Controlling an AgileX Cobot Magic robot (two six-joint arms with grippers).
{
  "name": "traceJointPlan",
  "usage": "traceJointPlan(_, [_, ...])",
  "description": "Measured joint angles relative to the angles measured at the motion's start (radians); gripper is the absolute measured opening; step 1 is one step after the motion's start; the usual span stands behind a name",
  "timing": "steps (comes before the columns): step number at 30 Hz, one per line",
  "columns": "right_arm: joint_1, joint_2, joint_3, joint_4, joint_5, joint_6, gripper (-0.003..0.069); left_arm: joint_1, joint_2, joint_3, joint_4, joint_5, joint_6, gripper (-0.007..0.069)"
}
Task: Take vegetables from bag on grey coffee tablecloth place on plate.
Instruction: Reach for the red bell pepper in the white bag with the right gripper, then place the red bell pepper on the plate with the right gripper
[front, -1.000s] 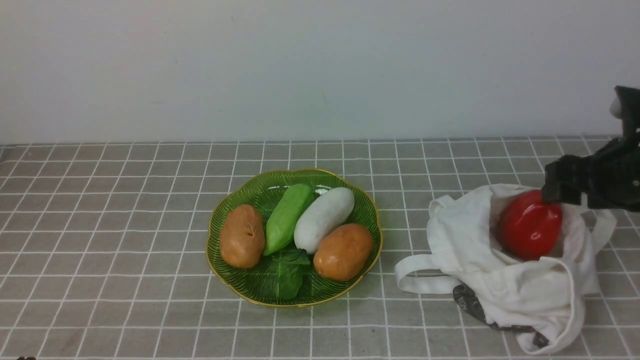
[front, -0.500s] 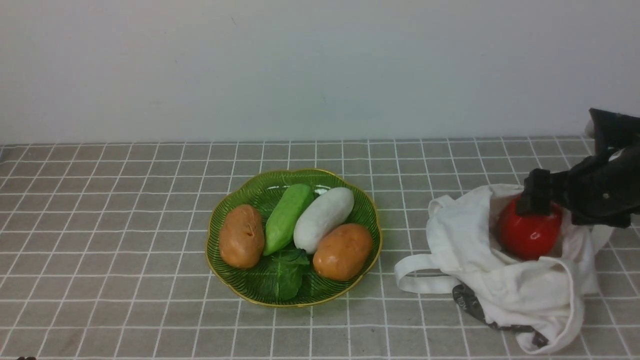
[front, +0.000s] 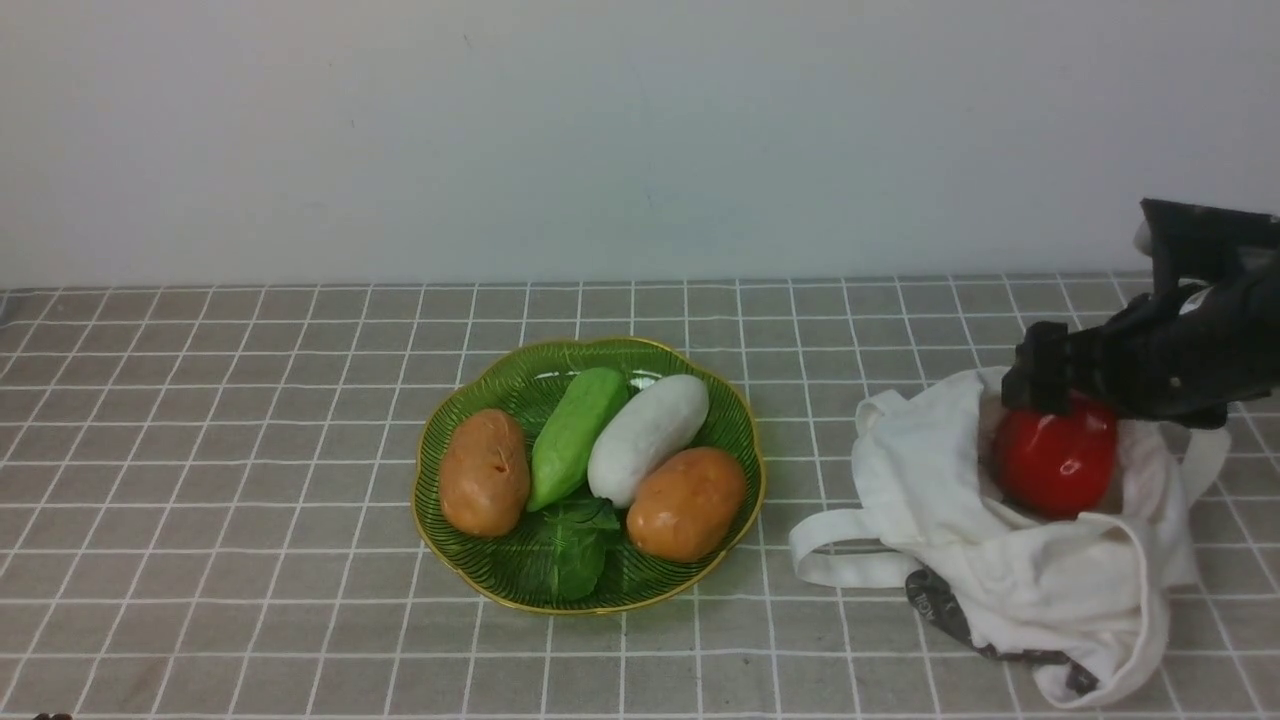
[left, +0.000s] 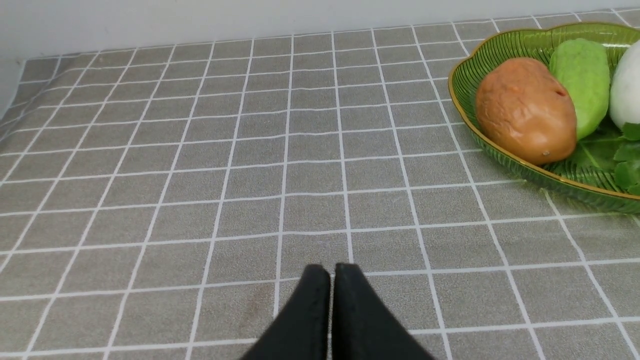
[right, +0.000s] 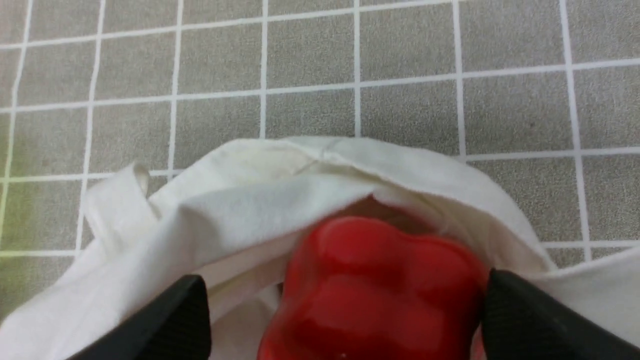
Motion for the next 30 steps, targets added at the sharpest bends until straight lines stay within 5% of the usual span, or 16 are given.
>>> traceJointPlan(9, [0.001, 0.065, -0.002, -0.003, -0.010, 0.000, 0.0659, 0.000, 0.000, 0.000, 0.000, 0.000, 0.000, -0.0005])
traceJointPlan(13, [0.001, 0.062, -0.003, -0.020, -0.005, -0.004, 0.0536, 0.000, 0.000, 0.000, 0.000, 0.000, 0.000, -0.0005])
traceJointPlan(24, [0.002, -0.198, -0.004, -0.099, 0.158, -0.011, 0.0538, 0.000, 0.000, 0.000, 0.000, 0.000, 0.000, -0.0005])
traceJointPlan(30, [0.006, -0.400, -0.004, 0.060, 0.163, -0.022, 0.0538, 0.000, 0.000, 0.000, 0.000, 0.000, 0.000, -0.0005])
